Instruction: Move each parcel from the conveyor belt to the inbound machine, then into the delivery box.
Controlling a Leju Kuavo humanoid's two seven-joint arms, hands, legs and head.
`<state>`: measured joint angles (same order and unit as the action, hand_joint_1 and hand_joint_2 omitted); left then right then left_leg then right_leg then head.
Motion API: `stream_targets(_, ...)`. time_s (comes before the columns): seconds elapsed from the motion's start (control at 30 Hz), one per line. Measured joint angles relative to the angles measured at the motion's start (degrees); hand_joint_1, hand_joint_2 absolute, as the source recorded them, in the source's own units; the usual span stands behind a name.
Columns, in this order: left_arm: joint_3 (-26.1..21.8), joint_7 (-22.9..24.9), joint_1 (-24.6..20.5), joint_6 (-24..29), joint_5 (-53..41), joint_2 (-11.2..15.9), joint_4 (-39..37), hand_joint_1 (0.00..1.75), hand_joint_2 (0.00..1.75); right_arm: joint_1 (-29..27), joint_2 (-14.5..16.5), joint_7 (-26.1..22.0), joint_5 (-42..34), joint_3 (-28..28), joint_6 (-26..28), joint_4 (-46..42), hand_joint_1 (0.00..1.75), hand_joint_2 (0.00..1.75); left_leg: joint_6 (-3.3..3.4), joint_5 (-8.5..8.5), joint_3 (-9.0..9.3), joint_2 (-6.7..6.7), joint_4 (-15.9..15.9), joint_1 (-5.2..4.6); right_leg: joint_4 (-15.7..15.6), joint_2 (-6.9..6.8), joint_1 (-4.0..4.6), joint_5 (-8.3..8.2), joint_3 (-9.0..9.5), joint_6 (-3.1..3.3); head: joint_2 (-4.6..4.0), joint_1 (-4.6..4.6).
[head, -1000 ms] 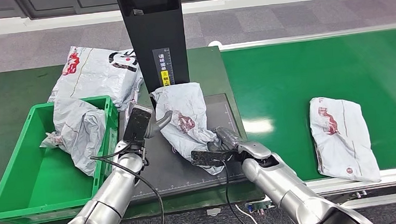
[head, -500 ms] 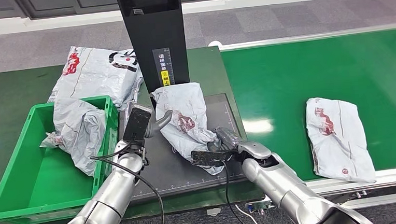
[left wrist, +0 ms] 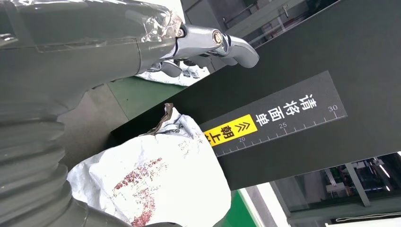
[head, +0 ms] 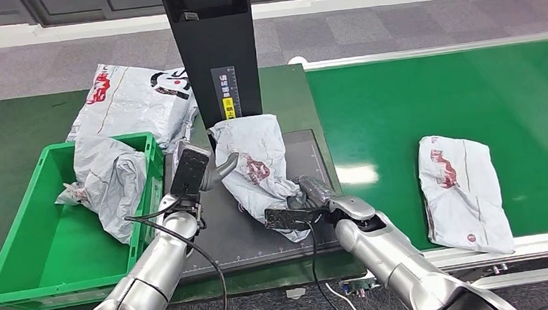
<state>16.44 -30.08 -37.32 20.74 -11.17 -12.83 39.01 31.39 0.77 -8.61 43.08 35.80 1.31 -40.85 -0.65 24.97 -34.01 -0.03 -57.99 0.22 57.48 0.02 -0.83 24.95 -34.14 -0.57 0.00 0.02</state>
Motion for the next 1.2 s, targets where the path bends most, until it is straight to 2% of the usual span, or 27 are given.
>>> stream_targets(1.2,0.00,0.00,0.01,0.00,0.00,-0.02,0.04,0.00,1.75,0.01,0.00,0.00,0.00,0.00,0.00,0.00,1.75,1.75,0.00,0.00,0.00,0.00,0.00,0.00,0.00,0.00,0.00,-0.01,0.00,0.00,0.00,0.00)
